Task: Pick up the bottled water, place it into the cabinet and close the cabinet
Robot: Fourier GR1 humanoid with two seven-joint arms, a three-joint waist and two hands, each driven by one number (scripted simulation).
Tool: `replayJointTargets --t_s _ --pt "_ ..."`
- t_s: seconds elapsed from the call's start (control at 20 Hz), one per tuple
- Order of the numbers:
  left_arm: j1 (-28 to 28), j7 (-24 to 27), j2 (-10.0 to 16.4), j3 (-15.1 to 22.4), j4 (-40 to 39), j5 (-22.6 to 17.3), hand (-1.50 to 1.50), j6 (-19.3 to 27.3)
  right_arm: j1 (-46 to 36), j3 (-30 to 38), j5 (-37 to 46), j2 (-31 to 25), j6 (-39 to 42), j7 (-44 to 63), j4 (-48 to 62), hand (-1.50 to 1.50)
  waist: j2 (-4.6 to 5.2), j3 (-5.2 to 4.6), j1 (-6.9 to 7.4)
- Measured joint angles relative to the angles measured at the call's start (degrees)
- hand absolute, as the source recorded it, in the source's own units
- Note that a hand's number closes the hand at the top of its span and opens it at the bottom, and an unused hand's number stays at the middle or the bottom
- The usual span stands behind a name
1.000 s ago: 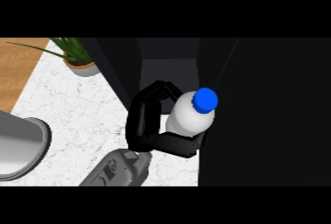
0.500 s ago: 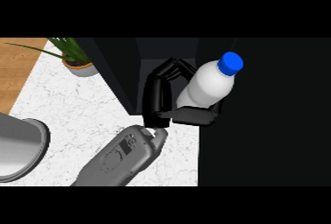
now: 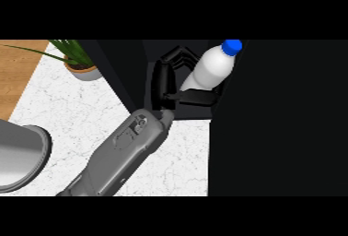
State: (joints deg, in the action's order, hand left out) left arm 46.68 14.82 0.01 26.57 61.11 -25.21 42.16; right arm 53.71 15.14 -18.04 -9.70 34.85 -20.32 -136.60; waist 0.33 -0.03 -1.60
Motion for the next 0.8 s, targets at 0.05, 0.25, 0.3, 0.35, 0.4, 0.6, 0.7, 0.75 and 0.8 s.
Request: replayJointTargets --t_s 0.05,0.25,0.3,0.35,0.4,0.6,0.7,0.75,0.8 --pt "0.8 0.3 0.0 -0.6 -1.9 0.3 1.50 -0.5 -0.1 -0.3 -0.1 0.3 0.0 0.0 0.0 -1.50 -0.01 0.00 0.00" --pt "1.6 3.6 0.0 -2.0 -7.7 -1.4 1.50 -1.7 -0.7 1.3 -1.6 -0.4 1.1 0.4 0.7 -1.50 0.03 0.00 -0.23" --pt "1.9 4.7 0.0 -2.3 -9.0 -2.2 1.50 -1.6 -1.1 0.9 -1.7 -0.3 1.0 1.0 0.7 -1.50 0.06 -0.01 -0.27" --pt "2.1 5.3 0.0 -2.7 -9.8 -3.2 1.50 -1.8 -1.6 0.8 -2.0 -0.4 0.6 1.7 0.7 -1.50 0.10 -0.01 -0.25" --pt "2.6 5.8 0.0 -3.3 -10.9 -3.7 1.50 -1.9 -1.8 1.4 -2.4 -0.7 0.8 1.8 0.8 -1.50 0.09 -0.01 -0.24" --pt "5.1 9.5 0.0 -6.1 -17.2 -6.3 1.50 -3.3 -2.0 0.9 -3.0 -0.6 1.1 2.6 0.8 -1.50 0.22 -0.03 -0.70" --pt "6.0 11.1 0.0 -6.9 -19.6 -6.9 1.50 -4.2 -1.4 1.2 -3.2 -0.4 2.2 1.9 0.8 -1.50 0.14 -0.02 -0.80" --pt "7.2 11.8 0.0 -7.1 -21.2 -7.1 1.50 -4.0 -1.9 1.1 -3.3 -0.4 2.0 2.1 0.9 -1.50 0.23 -0.03 -0.99" --pt "8.0 12.9 0.0 -7.1 -22.8 -7.4 1.50 -4.3 -2.3 1.5 -3.4 -0.6 2.3 2.0 1.1 -1.50 0.24 -0.02 -1.10"
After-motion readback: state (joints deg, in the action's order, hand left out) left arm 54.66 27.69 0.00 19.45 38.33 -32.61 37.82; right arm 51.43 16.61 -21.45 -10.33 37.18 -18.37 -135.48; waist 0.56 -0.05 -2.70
